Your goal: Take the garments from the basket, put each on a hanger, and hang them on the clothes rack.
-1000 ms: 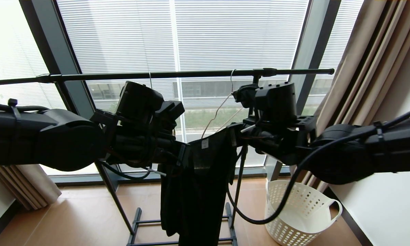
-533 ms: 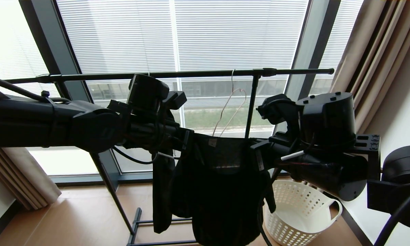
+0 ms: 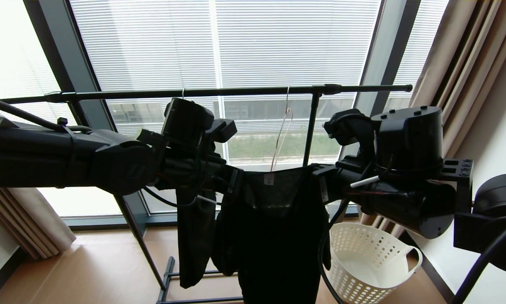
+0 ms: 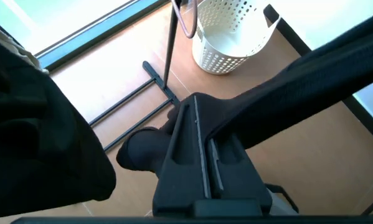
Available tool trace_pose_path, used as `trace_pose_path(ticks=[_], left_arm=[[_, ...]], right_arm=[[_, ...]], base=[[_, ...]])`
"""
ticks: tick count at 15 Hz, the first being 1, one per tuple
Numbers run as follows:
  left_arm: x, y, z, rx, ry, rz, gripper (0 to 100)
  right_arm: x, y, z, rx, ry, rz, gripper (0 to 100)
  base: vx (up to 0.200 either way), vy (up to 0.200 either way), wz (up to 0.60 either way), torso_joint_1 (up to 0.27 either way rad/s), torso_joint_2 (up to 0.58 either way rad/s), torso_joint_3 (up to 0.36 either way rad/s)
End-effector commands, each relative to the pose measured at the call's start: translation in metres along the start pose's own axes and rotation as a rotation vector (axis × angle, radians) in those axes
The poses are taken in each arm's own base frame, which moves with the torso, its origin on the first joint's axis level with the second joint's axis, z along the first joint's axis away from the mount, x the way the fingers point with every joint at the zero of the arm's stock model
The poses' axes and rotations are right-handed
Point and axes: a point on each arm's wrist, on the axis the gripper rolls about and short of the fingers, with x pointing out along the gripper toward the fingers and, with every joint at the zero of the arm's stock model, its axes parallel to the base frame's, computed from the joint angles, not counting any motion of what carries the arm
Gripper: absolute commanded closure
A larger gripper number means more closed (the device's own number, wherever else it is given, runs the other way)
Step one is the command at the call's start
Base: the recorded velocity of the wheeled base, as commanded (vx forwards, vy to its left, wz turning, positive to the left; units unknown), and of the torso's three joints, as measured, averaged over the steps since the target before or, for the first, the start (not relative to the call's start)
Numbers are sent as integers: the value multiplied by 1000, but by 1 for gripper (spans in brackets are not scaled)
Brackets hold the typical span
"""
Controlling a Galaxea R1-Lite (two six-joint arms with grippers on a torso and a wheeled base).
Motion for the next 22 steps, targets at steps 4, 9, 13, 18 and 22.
trace_pose_path(ticks=[4,9,13,18,22], left_arm=[[-24,-6,-18,92,28,-100,0],[-27,-6,-19,99,3,-101,0],[-11,-3,-26,90,-104,-78,0],[0,-4,-36,94,-113,-62,0],[4,-4,-32,97,-122,-41,0]], right_arm=[[21,-2,12,29,-20,-26,100],[8,-23,-3,60,17,-75,100],[-10,-46,-19,72,13,-122,100],[-9,-47,-22,68,23,-127,100],[-9,-47,-22,67,27,-129,100]], base=[[0,0,0,0,0,0],[0,0,0,0,0,0],[0,0,0,0,0,0],[0,-80,0,1,1,1],[200,-200,0,-4,2,2]])
